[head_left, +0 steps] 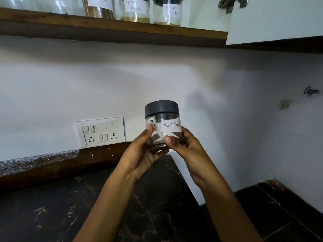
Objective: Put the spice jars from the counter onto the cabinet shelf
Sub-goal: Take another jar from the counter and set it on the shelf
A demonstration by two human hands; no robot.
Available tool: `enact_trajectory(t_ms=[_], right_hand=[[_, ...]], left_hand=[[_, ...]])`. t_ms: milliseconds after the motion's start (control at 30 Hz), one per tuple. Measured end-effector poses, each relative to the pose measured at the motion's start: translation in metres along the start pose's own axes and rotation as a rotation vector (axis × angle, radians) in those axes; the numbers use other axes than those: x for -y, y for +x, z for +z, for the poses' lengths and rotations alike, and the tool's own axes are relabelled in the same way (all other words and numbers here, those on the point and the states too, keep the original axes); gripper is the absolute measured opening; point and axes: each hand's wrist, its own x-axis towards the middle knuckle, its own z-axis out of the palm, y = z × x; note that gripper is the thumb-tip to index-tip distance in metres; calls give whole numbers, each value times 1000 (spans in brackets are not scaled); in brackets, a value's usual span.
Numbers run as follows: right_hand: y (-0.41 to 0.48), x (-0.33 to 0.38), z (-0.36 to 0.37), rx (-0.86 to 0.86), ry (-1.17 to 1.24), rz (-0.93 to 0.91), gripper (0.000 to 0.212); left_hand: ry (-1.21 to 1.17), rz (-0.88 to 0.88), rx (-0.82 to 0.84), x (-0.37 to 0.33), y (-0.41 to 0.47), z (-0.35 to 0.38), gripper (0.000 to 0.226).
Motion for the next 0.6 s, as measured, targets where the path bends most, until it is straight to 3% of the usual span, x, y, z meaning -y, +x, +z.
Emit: enact_trajectory(t_ms=[100,267,433,600], right_hand=[[1,-1,2,-91,-27,-31,40],[0,-3,3,-264,-155,-116,66],[-1,11,-1,-277,-223,-176,75],[1,37,-12,-283,-250,-265,76]], left_hand=[[141,44,-77,2,1,8,55],[363,335,-342,8,-4,20,39],[577,529,-339,3,-16,39,17],[670,615,-265,-14,-17,60,34]])
